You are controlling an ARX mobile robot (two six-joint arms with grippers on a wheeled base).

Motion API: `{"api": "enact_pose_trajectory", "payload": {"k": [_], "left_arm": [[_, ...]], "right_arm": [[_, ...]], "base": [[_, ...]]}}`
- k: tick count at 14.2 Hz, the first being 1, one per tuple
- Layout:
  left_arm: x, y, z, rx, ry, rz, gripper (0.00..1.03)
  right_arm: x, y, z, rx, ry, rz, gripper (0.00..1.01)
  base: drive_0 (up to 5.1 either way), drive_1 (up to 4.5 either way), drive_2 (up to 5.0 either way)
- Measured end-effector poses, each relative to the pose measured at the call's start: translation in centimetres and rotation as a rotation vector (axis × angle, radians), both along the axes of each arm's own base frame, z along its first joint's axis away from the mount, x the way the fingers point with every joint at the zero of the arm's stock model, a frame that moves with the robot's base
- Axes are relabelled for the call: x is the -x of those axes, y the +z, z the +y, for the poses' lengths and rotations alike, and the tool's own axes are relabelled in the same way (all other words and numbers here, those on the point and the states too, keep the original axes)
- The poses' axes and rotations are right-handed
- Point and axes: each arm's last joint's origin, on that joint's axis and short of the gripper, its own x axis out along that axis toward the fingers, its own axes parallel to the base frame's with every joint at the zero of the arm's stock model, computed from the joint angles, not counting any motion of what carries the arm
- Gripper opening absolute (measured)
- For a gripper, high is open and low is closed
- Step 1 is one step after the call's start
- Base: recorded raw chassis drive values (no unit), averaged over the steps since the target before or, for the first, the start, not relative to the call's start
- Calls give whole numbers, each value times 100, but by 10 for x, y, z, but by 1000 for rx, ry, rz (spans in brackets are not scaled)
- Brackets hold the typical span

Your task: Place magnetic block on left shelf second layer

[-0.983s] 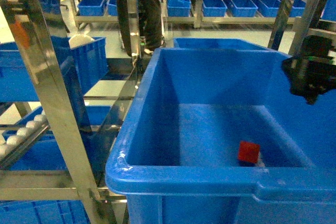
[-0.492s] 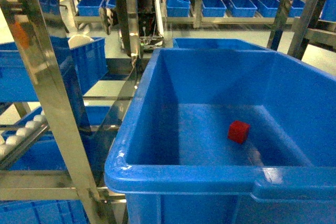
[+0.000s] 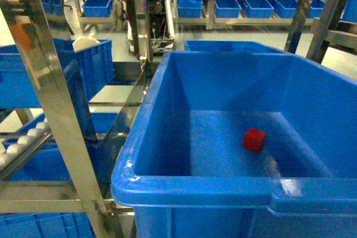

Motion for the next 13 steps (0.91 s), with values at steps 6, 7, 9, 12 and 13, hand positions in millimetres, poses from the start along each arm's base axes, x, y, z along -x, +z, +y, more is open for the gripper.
{"api": "enact_pose_trajectory", "payload": {"k": [6, 7, 9, 12, 13], "left_arm": [[0, 0, 0, 0, 0, 0, 98], [0, 0, 0, 0, 0, 0, 98], [0, 0, 0, 0, 0, 0, 98], [0, 0, 0, 0, 0, 0, 98], [0, 0, 0, 0, 0, 0, 98]], "right_arm": [[16, -15, 0, 5, 0, -9, 2], [18, -15, 0, 5, 0, -14, 2], [21, -22, 0, 5, 0, -32, 2], [26, -23, 0, 5, 0, -28, 2], [27, -23, 0, 5, 0, -24, 2]], "base": [[0, 0, 0], [0, 0, 0], [0, 0, 0], [0, 0, 0], [0, 0, 0]]}}
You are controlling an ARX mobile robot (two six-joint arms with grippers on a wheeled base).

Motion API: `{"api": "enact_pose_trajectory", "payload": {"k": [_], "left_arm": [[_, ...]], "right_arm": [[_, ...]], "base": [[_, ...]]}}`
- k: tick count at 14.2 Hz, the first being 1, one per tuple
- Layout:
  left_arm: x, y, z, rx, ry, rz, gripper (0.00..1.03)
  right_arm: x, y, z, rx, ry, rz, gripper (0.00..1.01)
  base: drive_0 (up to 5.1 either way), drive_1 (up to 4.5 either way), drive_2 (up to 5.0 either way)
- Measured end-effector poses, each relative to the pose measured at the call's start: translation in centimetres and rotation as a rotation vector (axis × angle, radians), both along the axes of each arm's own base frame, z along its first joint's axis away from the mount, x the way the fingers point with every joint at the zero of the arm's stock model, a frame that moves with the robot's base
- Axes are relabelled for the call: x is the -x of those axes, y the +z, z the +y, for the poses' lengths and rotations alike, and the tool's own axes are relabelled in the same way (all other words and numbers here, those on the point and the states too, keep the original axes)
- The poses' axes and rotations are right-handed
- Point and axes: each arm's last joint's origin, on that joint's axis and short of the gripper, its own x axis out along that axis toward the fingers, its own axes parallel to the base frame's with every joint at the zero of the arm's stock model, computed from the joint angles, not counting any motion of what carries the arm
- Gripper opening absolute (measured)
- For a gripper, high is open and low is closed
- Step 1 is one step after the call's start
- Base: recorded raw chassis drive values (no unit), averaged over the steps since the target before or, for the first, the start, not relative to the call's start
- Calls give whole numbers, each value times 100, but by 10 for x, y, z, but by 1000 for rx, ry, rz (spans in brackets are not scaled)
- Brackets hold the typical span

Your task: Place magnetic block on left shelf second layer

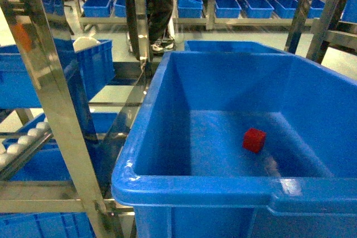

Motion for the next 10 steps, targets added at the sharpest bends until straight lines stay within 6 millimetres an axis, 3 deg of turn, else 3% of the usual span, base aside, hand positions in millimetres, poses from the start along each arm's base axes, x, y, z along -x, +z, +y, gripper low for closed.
{"api": "enact_pose_trajectory", "payload": {"k": [8, 9, 10], "left_arm": [[0, 0, 0, 0, 0, 0, 98], [0, 0, 0, 0, 0, 0, 98], [0, 0, 0, 0, 0, 0, 98]], "right_arm": [[13, -3, 0, 0, 0, 9, 2], [13, -3, 0, 1, 0, 8, 8], [13, -3, 0, 1, 0, 8, 21]], "base": [[0, 0, 0], [0, 0, 0], [0, 0, 0]]}}
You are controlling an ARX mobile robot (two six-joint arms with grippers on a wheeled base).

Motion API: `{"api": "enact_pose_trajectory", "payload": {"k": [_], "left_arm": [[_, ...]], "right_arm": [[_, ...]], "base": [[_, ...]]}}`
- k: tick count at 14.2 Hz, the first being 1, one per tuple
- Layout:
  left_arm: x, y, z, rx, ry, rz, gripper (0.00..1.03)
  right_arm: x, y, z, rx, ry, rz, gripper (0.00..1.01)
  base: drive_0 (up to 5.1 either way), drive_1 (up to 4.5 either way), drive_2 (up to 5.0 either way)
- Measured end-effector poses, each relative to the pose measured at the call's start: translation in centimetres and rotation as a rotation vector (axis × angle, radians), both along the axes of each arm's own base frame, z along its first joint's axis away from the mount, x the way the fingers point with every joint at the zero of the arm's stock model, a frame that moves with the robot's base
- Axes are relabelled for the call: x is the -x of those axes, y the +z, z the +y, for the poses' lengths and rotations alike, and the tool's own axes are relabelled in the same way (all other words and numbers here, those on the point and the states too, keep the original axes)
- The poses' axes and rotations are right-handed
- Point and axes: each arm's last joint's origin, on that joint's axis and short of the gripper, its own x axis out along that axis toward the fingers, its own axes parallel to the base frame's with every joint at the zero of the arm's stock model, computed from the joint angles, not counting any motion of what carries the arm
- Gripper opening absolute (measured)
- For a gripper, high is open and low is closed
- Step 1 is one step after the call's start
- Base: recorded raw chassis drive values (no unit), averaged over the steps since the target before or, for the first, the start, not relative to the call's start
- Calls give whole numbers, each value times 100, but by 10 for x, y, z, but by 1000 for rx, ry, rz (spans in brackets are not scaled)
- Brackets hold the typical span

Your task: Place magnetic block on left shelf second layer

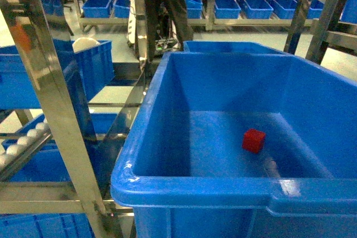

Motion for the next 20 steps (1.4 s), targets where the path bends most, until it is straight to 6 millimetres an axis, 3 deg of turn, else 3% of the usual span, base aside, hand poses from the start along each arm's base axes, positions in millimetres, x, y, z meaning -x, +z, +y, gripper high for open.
{"api": "enact_pose_trajectory", "payload": {"k": [6, 20], "left_arm": [[0, 0, 0, 0, 0, 0, 98], [0, 0, 0, 0, 0, 0, 98]], "right_arm": [[0, 0, 0, 0, 0, 0, 96], [0, 0, 0, 0, 0, 0, 98]], "base": [[0, 0, 0], [0, 0, 0]]}}
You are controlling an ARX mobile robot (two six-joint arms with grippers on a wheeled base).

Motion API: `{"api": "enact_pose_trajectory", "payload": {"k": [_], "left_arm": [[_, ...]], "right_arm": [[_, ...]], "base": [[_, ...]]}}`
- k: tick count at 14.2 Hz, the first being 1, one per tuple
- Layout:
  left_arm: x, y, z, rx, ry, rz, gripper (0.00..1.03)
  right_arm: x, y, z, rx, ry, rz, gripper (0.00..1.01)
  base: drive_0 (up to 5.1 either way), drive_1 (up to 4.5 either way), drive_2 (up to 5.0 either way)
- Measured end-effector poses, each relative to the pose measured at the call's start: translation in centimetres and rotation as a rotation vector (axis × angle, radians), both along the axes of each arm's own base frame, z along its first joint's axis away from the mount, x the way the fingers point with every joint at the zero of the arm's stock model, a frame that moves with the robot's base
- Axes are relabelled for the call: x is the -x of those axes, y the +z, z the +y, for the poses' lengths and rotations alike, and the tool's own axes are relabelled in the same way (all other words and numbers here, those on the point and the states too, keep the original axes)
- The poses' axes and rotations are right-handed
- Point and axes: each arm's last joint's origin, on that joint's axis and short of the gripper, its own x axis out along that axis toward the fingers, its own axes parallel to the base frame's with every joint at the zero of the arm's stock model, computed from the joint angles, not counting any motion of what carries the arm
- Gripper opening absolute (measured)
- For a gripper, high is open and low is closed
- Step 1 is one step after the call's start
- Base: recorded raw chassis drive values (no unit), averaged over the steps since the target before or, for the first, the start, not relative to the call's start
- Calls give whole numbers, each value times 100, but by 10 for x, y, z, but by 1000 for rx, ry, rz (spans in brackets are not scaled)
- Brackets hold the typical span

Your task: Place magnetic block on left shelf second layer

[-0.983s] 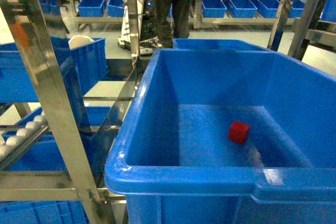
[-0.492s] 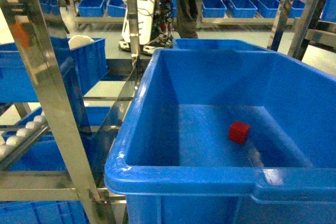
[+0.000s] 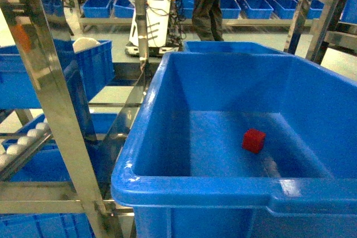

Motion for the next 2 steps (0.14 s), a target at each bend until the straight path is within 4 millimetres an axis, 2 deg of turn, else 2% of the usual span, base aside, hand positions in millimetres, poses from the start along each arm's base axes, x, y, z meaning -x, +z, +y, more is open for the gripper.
{"api": "enact_pose_trajectory", "payload": {"k": [2], "left_arm": [[0, 0, 0, 0, 0, 0, 98]], "right_arm": [[0, 0, 0, 0, 0, 0, 98]], "base": [[0, 0, 0]]}}
